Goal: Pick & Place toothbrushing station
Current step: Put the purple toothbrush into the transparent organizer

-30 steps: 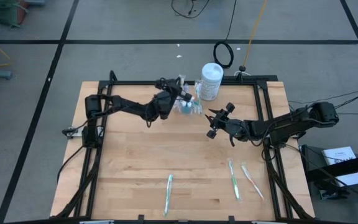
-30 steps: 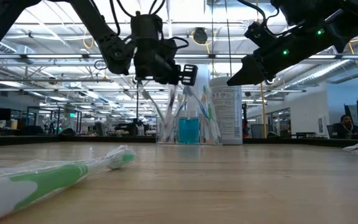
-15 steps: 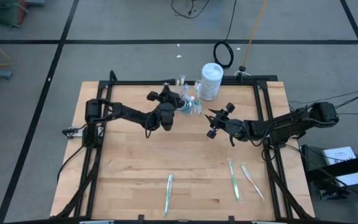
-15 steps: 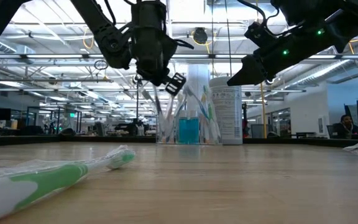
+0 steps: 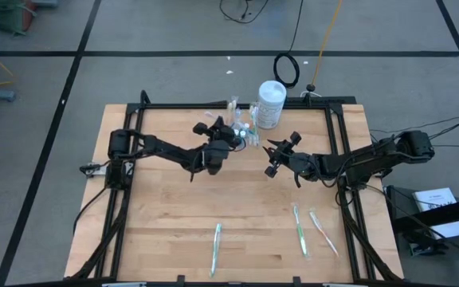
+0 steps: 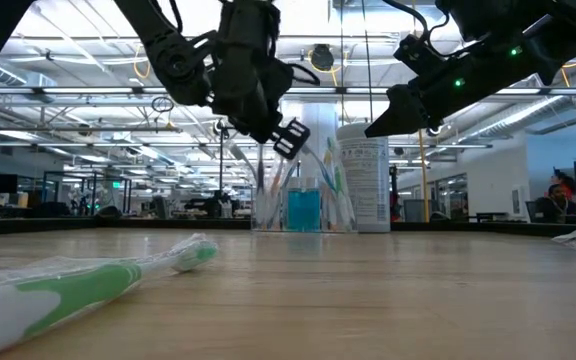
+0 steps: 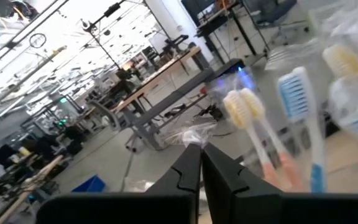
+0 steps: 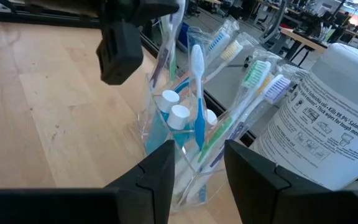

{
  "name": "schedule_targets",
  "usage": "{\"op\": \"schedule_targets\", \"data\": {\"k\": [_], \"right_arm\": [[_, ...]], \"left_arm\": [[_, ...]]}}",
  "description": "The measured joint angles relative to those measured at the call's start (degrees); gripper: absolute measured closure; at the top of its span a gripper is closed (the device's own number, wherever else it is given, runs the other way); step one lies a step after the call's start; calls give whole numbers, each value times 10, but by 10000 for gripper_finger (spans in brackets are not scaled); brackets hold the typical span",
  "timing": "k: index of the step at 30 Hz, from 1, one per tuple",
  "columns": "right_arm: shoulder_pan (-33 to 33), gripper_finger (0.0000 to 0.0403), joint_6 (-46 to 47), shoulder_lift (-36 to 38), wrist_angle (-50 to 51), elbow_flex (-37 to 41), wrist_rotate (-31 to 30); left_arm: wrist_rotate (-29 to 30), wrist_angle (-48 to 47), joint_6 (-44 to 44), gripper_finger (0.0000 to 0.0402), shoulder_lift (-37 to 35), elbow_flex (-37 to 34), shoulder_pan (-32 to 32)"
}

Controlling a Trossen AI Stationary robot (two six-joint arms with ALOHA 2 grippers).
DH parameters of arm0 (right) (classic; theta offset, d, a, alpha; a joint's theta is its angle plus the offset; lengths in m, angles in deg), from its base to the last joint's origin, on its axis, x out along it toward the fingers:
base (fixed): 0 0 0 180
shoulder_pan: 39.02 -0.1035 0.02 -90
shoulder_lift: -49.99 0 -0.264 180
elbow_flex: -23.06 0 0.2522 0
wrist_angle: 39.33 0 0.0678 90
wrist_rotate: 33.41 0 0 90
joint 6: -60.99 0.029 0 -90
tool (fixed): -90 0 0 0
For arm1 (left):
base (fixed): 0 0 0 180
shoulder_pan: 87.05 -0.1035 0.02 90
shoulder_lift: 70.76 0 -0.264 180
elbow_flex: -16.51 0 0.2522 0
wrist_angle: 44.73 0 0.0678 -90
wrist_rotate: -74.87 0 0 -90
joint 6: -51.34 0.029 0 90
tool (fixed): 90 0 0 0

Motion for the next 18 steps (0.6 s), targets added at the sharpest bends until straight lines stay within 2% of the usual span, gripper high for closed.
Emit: {"op": "schedule_targets", "data": {"k": [5,9,14,18], "right_arm": [[-1,273,0,0,0,0,1],[-1,273,15,0,0,0,6],[-1,273,13,0,2,0,91],[-1,273,25,0,2,0,105]], "left_arm": [[3,-78,-44,397,-2,0,-10],[8,-82,-29,379,-2,0,-7],[7,-81,-21,356,-2,0,-3],[6,-81,-1,341,-1,0,-3]]}}
